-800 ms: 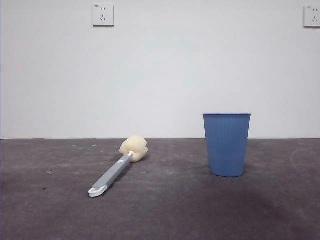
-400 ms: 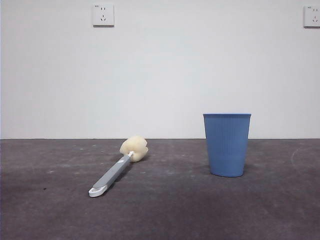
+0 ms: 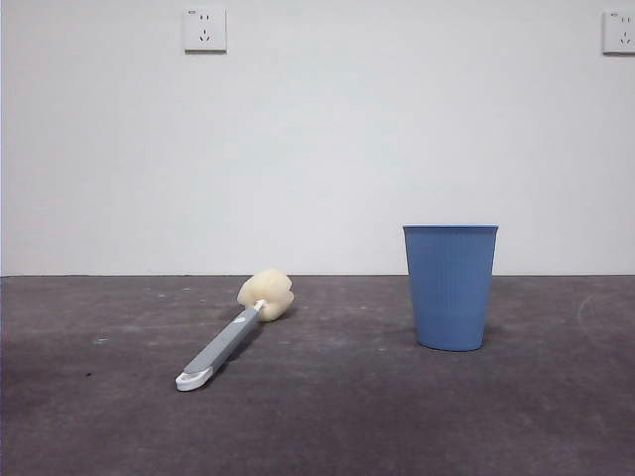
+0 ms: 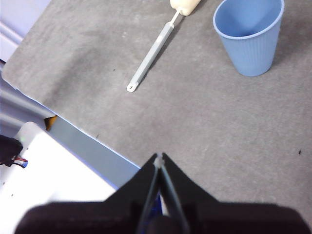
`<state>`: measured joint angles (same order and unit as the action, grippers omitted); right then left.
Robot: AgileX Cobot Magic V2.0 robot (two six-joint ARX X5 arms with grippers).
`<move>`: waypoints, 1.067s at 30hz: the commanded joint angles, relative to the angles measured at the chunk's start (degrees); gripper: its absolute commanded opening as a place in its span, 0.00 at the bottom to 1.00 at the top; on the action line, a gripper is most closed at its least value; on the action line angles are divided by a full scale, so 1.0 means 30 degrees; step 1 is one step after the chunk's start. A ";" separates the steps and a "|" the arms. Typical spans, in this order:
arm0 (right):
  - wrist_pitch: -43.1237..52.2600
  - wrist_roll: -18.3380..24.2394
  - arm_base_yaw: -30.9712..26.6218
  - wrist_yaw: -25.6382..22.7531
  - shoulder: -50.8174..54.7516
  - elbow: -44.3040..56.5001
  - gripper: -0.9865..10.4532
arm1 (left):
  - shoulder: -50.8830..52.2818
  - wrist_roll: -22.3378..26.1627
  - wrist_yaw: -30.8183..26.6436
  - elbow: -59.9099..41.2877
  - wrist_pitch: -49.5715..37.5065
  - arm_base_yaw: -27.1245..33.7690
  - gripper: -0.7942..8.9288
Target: Pick up the cup brush,pick up the cup,insert the brush into the cup,clean the cup,put the cup brush back,put the cup back to the fixed position on the table
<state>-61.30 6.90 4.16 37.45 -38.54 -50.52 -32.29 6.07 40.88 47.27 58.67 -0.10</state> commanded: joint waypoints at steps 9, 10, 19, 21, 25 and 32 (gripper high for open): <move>0.0051 -0.0364 0.0036 -0.0022 0.0007 -0.0080 0.61 | -0.0066 -0.1268 -0.0525 0.0044 -0.0146 0.0022 0.61; 0.0051 -0.0364 0.0036 -0.0022 0.0007 -0.0080 0.61 | -0.0146 -0.1435 -0.0539 0.0044 -0.0168 0.0022 0.61; 0.0058 -0.0488 0.0036 -0.0022 0.0000 -0.0080 0.61 | -0.2280 -0.1574 -0.1690 0.0386 -0.1231 -0.0437 0.61; 0.0066 -0.0495 0.0036 -0.0022 0.0000 -0.0080 0.61 | -0.3038 -0.1923 -0.2696 0.0408 -0.1727 -0.1137 0.61; 0.0073 -0.0503 0.0036 -0.0022 0.0000 -0.0080 0.61 | -0.4823 -0.3228 -0.4925 0.0408 -0.3053 -0.3169 0.61; 0.0066 -0.0721 0.0036 -0.0022 0.0000 -0.0080 0.61 | -0.8801 -0.5880 -0.9712 0.0408 -0.6827 -0.8080 0.61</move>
<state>-61.30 5.26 4.16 37.36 -38.54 -50.57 -57.08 -8.29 14.35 48.42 39.46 -22.39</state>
